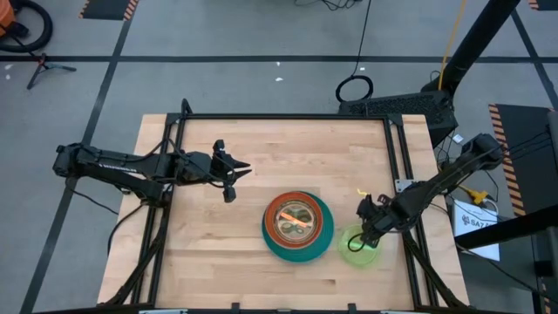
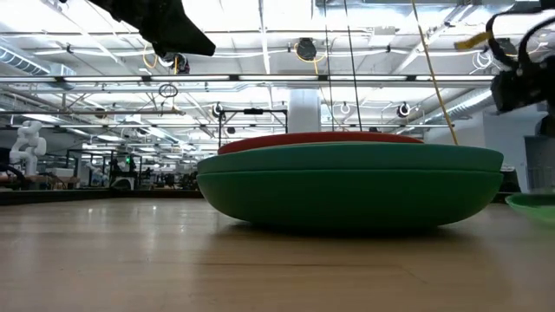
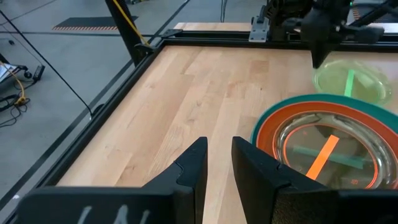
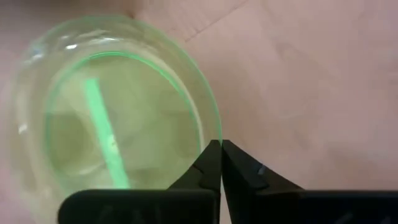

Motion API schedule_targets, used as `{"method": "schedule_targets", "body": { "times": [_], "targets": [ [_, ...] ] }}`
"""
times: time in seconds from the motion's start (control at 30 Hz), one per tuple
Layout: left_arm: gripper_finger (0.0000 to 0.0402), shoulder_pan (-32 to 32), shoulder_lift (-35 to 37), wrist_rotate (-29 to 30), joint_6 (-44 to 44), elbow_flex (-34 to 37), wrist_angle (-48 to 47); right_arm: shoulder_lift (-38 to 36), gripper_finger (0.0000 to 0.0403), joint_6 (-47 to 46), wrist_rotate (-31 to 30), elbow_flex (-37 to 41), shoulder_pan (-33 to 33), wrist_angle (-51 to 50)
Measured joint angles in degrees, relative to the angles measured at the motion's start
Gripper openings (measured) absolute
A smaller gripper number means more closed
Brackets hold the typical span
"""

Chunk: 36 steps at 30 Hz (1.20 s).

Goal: Stack plastic plates
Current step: Stack the transparent green plate on the transparent orange plate

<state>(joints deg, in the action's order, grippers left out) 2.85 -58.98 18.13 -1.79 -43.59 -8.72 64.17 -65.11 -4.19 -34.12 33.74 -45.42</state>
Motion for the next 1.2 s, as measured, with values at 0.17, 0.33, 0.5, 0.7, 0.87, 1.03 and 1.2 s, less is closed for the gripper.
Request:
{"method": "schedule_targets", "body": {
  "times": [0.17, 0.33, 0.5, 0.7, 0.87, 1.03, 1.2],
  "targets": [
    [0.0081, 0.0, 0.0, 0.0, 0.0, 0.0, 0.0, -5.8, 0.0001, -0.1, -2.7, -3.3, 0.0, -5.7],
    [0.0081, 0.0, 0.0, 0.0, 0.0, 0.0, 0.0, -10.3, 0.0001, 0.9, -6.7, -6.4, 0.0, -9.0],
    [0.0081, 0.0, 0.0, 0.0, 0.0, 0.0, 0.0, -12.7, 0.0000, 3.0, -9.4, -8.9, 0.0, -10.7],
    [0.0081, 0.0, 0.0, 0.0, 0.0, 0.0, 0.0, -13.5, 0.0000, 5.2, -13.8, -11.6, -0.1, -9.0],
    [0.0081, 0.0, 0.0, 0.0, 0.0, 0.0, 0.5, -12.3, 0.0000, 7.7, -18.5, -11.6, -1.2, -3.0],
    [0.0081, 0.0, 0.0, 0.0, 0.1, 0.0, 1.9, -8.4, 0.0000, 10.8, -21.4, -11.6, -4.0, 3.2],
    [0.0081, 0.0, 0.0, 0.0, 0.1, 0.0, 1.9, -3.2, 0.0000, 14.1, -21.4, -11.6, -8.1, 10.3]
  ]
}}
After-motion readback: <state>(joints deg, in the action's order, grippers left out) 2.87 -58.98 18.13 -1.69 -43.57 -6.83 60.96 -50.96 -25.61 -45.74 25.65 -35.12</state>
